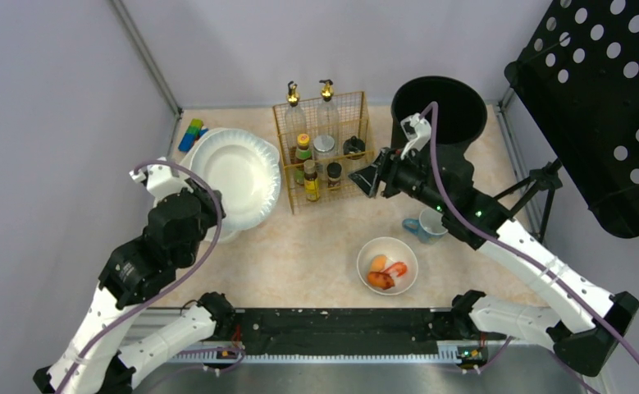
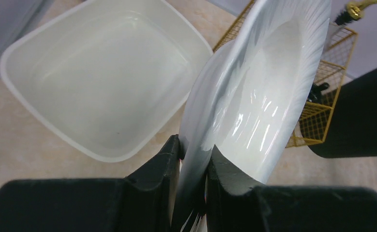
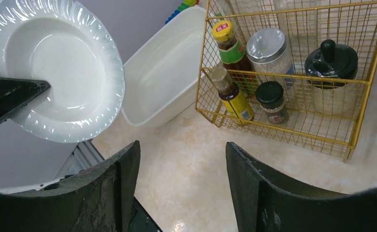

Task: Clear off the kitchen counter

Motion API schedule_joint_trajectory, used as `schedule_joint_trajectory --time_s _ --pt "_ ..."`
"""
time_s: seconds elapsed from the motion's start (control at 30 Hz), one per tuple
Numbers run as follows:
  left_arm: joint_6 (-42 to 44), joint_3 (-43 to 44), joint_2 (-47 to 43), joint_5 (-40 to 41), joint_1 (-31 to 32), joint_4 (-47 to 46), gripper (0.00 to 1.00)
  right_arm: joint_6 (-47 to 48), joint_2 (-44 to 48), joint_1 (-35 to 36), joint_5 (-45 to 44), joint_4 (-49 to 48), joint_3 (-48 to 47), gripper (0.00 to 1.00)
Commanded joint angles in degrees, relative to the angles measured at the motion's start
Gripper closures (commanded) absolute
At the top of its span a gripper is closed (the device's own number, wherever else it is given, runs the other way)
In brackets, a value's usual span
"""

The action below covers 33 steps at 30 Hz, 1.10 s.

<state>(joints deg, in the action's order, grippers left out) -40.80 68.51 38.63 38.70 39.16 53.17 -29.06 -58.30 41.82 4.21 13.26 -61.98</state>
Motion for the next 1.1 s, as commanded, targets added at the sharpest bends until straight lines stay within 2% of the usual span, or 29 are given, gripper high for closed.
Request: schedule_joint_trajectory --time_s 0.0,0.2,0.3,0.47,0.7,0.97,1.07 --pt "-5.53 1.19 -0.72 12.58 0.04 -2.32 1.00 0.61 -0.42 -0.25 1.83 -5.01 1.50 0.37" --pt "-7.78 3.04 7.56 13.82 0.04 0.09 1.00 -0.52 -0.70 -0.15 3.18 -8.95 4.16 0.37" --pt "-8.25 3.56 11.42 11.26 -1.47 -1.57 1.00 -1.21 -1.51 -0.19 5.60 -10.31 4.65 0.38" --pt "-5.38 3.67 15.56 -1.05 -14.03 -7.11 1.00 -2.70 -1.50 0.17 8.06 -12.12 6.17 0.40" --pt "-4.99 1.63 20.01 -14.32 -30.49 -13.71 1.00 -3.45 0.87 0.36 8.81 -12.83 9.51 0.41" --pt "-9.86 -0.44 27.64 -28.63 -43.72 -19.54 1.00 -2.50 4.14 0.32 8.90 -11.40 10.50 0.41" --pt "-11.66 -0.65 31.06 -32.90 -46.69 -21.28 1.00 -2.31 6.03 0.36 8.66 -10.68 11.21 0.41"
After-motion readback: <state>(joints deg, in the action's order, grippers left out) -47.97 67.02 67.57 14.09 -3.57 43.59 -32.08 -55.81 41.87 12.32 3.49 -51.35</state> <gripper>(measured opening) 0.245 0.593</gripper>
